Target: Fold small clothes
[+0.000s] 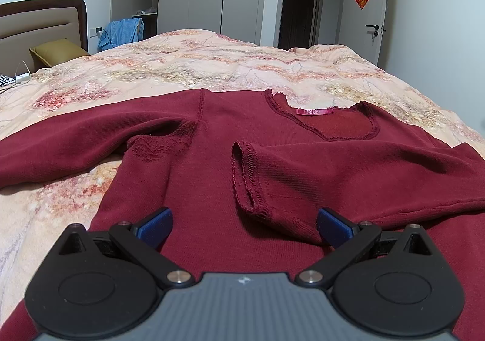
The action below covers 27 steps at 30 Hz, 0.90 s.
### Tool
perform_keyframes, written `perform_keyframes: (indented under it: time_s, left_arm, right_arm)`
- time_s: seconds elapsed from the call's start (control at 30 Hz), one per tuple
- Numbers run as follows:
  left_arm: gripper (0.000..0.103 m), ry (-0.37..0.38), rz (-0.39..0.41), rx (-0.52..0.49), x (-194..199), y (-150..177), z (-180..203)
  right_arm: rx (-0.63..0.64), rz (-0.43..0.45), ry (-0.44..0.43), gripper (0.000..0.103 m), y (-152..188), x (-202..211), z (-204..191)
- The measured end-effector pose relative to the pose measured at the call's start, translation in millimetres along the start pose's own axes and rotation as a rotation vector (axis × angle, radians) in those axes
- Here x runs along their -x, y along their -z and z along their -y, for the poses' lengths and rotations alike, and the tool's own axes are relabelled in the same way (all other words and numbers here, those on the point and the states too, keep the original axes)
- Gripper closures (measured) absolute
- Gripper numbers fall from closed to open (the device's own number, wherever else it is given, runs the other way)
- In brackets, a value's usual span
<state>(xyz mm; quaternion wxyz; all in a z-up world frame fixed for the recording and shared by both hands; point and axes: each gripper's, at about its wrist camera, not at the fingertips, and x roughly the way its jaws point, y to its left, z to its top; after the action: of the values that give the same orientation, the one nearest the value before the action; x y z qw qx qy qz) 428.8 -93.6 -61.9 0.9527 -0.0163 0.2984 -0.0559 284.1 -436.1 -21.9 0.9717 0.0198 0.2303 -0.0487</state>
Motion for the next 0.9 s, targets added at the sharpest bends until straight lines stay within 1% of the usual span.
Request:
perform_keyframes:
  time_s: [0.07,0.13,0.23,0.3,0.33,0.37,0.4,0.47,0.53,0.63,0.7,0.73,0.77,0.8,0.83,0.87,0.9]
  left_arm:
    - [0.000,0.000,0.000,0.000,0.0,0.0,0.1]
    - [0.000,0.000,0.000,0.000,0.0,0.1,0.0]
    - [0.000,0.000,0.001,0.001,0.1,0.1,0.0]
    - [0.000,0.001,0.003,0.002,0.1,0.0,0.5]
    - [0.000,0.002,0.004,0.003,0.2,-0.1,0.4]
    - [0.000,0.002,0.004,0.003,0.3,-0.1,0.4]
    - [0.000,0.003,0.005,0.004,0.5,0.0,0.3]
    - [0.000,0.002,0.006,0.004,0.9,0.3,0.4]
    - [0.000,0.002,0.006,0.004,1.1,0.4,0.1]
    - [0.000,0.003,0.007,0.004,1.1,0.4,0.3]
    - [0.000,0.003,0.008,0.005,1.3,0.7,0.3]
    - [0.000,0.003,0.008,0.005,1.3,0.7,0.2]
    - [0.000,0.003,0.008,0.004,1.3,0.8,0.3]
    - [0.000,0.003,0.008,0.004,1.4,0.8,0.2]
    - [0.000,0.004,0.010,0.005,1.6,1.0,-0.1]
    - [0.000,0.007,0.012,0.007,2.3,1.3,-0.8]
    - [0.000,0.013,0.012,0.012,2.8,1.2,-2.2]
  right_arm:
    - [0.044,-0.006,0.010,0.047,9.2,1.4,-9.6]
    - [0.082,-0.016,0.036,0.050,9.4,-7.9,-17.8]
    - [0.060,-0.018,0.040,0.052,0.6,-24.0,-21.6]
    - [0.026,0.004,0.055,0.057,-5.6,-29.7,-22.0]
    - [0.006,0.024,0.048,0.069,-8.1,-29.1,-21.9]
    - [0.001,0.036,0.035,0.090,-9.7,-28.0,-22.7]
    - [0.019,0.039,0.036,0.095,-9.7,-26.3,-26.6]
    - [0.066,0.052,0.073,0.095,-5.8,-20.9,-34.8]
    - [0.056,0.041,0.091,0.096,-0.3,-18.7,-33.7]
    - [-0.004,-0.005,0.079,0.095,8.2,-24.1,-26.0]
    - [-0.004,-0.013,0.069,0.093,9.2,-25.5,-26.6]
    - [-0.009,-0.009,0.061,0.090,8.2,-23.8,-26.2]
    - [-0.020,-0.008,0.053,0.084,6.7,-21.9,-24.6]
    - [-0.036,-0.011,0.049,0.081,5.5,-19.2,-22.9]
    - [-0.049,-0.014,0.043,0.075,4.9,-15.8,-22.3]
    - [-0.057,-0.014,0.035,0.065,4.3,-12.1,-21.7]
    - [-0.060,-0.011,0.025,0.060,4.5,-7.3,-22.1]
